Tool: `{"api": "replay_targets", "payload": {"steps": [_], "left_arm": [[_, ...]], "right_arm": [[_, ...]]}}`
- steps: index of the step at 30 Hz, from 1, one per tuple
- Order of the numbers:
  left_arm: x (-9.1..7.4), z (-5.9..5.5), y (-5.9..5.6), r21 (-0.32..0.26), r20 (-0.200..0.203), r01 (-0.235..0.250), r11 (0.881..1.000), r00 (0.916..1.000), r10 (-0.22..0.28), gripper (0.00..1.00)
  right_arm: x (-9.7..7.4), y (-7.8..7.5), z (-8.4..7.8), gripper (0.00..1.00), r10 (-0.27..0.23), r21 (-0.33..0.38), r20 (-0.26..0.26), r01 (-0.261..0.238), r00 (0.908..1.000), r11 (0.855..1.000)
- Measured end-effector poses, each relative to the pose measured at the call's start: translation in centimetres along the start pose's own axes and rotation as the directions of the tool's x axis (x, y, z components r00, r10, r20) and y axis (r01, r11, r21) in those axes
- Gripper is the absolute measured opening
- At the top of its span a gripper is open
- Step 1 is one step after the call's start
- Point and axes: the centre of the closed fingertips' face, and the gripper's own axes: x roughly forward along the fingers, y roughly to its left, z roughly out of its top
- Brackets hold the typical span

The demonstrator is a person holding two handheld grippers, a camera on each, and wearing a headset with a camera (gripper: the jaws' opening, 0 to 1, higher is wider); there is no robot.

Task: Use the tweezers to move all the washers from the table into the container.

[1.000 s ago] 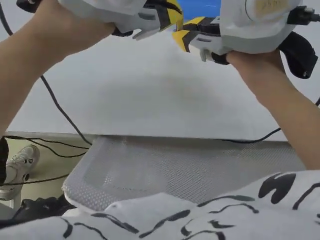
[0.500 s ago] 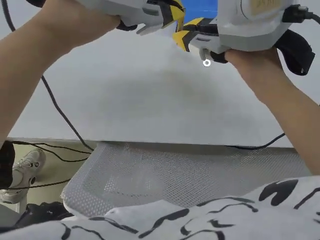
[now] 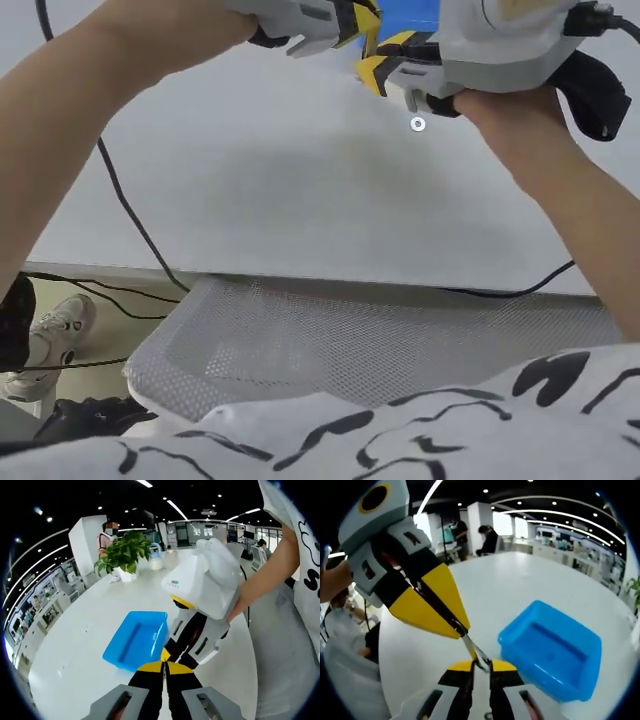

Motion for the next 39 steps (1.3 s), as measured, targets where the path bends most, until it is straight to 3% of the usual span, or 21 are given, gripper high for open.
{"api": "replay_targets", "payload": {"steps": [4,8,9,11,16,18,20,23,25,27,28,30,32,33,35,36,37,38,39], "left_arm": [[0.1,0.0,-0.2,0.018,-0.019,0.003,1.0,0.9998,-0.003,0.0],[0.3,0.1,-0.4,0.029,-0.036,0.009,1.0,0.9993,-0.008,0.0],[0.3,0.2,-0.4,0.033,-0.04,0.01,0.999,0.9992,-0.009,0.0],[0.4,0.2,-0.4,0.036,-0.043,0.008,0.999,0.999,-0.006,0.0],[0.7,0.5,-0.8,0.03,-0.043,0.009,1.0,0.9991,-0.008,0.0],[0.6,1.0,-1.0,0.038,-0.043,-0.012,0.999,0.999,0.014,0.0],[0.4,1.5,-1.2,0.012,-0.044,-0.037,0.999,0.9983,0.037,0.0],[0.3,2.2,-1.1,-0.036,-0.009,-0.077,0.996,0.997,0.077,0.0],[-0.1,2.4,-1.1,-0.093,-0.005,-0.098,0.991,0.9951,0.098,0.0],[-0.4,2.6,-0.6,-0.141,0.028,-0.128,0.982,0.9907,0.133,0.0],[-0.6,2.5,-0.2,-0.184,0.045,-0.158,0.97,0.9846,0.169,0.03],[-1.2,2.4,-0.3,-0.234,0.069,-0.168,0.958,0.9797,0.188,0.1],[-2.2,2.5,0.2,-0.297,0.112,-0.219,0.93,0.9586,0.262,0.2],[-2.8,2.3,0.2,-0.347,0.127,-0.234,0.908,0.9478,0.293,0.29],[-3.8,2.3,0.0,-0.415,0.154,-0.242,0.877,0.9313,0.33,0.4],[-4.3,2.3,0.0,-0.445,0.172,-0.253,0.859,0.9173,0.359,0.45],[-5.2,2.3,-0.1,-0.497,0.186,-0.27,0.825,0.895,0.405,0.5],[-5.7,2.0,-0.3,-0.528,0.183,-0.28,0.802,0.8846,0.429,0.57],[-6.3,1.3,-0.6,-0.56,0.158,-0.309,0.769,0.8709,0.465,0.66]], "right_arm": [[-0.5,0.6,1.4,0.08,0.027,-0.164,0.025,-0.022,0.9993,0.986],[-0.3,0.9,1.5,0.07,0.046,-0.222,0.011,-0.043,0.9989,0.974],[-0.3,0.9,1.4,0.06,0.065,-0.264,0.0,-0.063,0.9979,0.962],[-0.5,0.8,1.4,0.06,0.071,-0.243,0.0,-0.069,0.9974,0.968],[-0.6,0.8,1.1,0.04,0.062,-0.287,-0.024,-0.066,0.9978,0.956],[-0.6,0.7,1.1,0.04,0.057,-0.299,-0.031,-0.063,0.9979,0.952],[-0.7,0.6,1.1,0.04,0.056,-0.302,-0.032,-0.063,0.9979,0.951],[-1.0,-0.1,1.3,0.03,0.053,-0.29,-0.029,-0.059,0.9982,0.955],[-1.7,-0.2,1.8,0.03,0.056,-0.271,-0.014,-0.058,0.9983,0.961],[-1.9,-0.4,1.9,0.03,0.065,-0.253,-0.007,-0.064,0.9979,0.965],[-2.0,-0.4,2.0,0.03,0.067,-0.248,-0.005,-0.066,0.9978,0.966],[-2.4,-0.1,2.2,0.03,0.07,-0.243,0.001,-0.068,0.9975,0.968],[-2.8,0.0,2.5,0.03,0.074,-0.242,0.008,-0.07,0.9972,0.968],[-3.5,-0.1,2.9,0.03,0.074,-0.237,0.018,-0.067,0.9971,0.969],[-3.9,-0.2,3.2,0.03,0.071,-0.228,0.035,-0.061,0.9969,0.972],[-4.2,-0.2,3.3,0.03,0.069,-0.224,0.042,-0.058,0.9967,0.973],[-4.4,-0.3,3.6,0.03,0.069,-0.22,0.049,-0.056,0.9964,0.974],[-5.0,-0.4,4.0,0.03,0.067,-0.212,0.06,-0.053,0.9959,0.976],[-5.2,-0.4,4.3,0.03,0.067,-0.211,0.063,-0.052,0.9958,0.976]]}}
